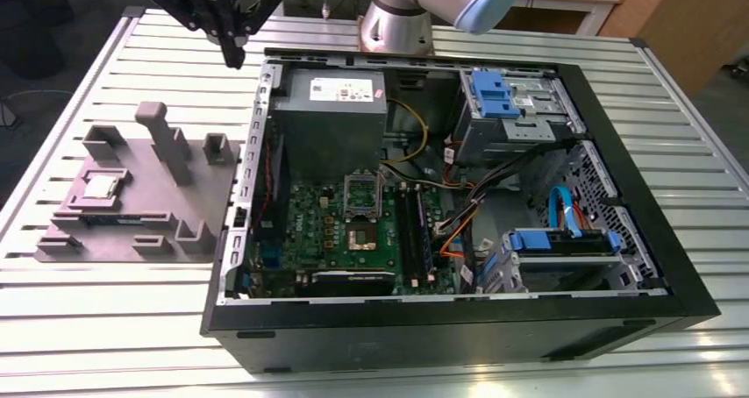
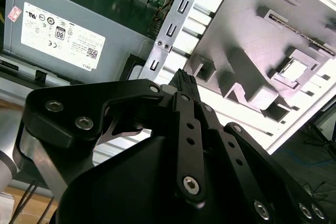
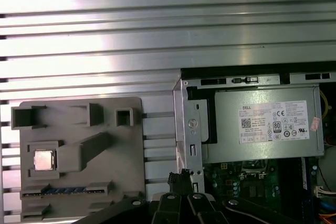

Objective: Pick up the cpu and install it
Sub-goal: 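Reach for the cpu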

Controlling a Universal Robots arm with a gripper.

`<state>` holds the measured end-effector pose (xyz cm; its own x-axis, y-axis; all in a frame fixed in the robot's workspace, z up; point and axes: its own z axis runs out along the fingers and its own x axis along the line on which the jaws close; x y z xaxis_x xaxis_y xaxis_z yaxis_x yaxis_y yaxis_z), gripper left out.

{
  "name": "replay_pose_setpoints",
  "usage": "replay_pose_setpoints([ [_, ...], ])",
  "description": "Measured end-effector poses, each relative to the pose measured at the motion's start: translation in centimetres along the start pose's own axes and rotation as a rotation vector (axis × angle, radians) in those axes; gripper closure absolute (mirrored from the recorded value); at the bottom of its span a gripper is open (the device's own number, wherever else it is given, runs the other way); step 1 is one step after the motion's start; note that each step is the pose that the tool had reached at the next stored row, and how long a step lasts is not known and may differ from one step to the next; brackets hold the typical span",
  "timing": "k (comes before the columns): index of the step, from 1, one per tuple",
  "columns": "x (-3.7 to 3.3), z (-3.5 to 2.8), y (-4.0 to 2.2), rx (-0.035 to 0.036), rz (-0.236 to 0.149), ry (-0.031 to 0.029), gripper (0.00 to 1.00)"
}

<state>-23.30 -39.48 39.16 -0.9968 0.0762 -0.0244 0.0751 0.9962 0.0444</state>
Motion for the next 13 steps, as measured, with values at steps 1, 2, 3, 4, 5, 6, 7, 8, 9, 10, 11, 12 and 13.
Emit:
replay_pose_setpoints([
  [1,0.06,0.0,0.0,0.0,0.0,0.0,0.9],
  [2,0.13,0.01,-0.01,0.0,0.0,0.0,0.9],
  [3,0.19,0.01,-0.01,0.0,0.0,0.0,0.9],
  [4,0.26,0.02,-0.02,0.0,0.0,0.0,0.9],
  [5,0.34,0.02,-0.02,0.0,0.0,0.0,0.9],
  [6,0.4,0.02,-0.03,0.0,0.0,0.0,0.9],
  [7,0.46,0.03,-0.04,0.0,0.0,0.0,0.9],
  [8,0.53,0.03,-0.04,0.0,0.0,0.0,0.9],
  [9,0.59,0.04,-0.04,0.0,0.0,0.0,0.9],
  [10,0.65,0.04,-0.05,0.0,0.0,0.0,0.9],
  [11,0.72,0.04,-0.06,0.0,0.0,0.0001,0.9],
  [12,0.79,0.05,-0.06,0.0,0.0,0.0,0.9],
  [13,0.85,0.05,-0.07,0.0,0.0,0.0,0.9],
])
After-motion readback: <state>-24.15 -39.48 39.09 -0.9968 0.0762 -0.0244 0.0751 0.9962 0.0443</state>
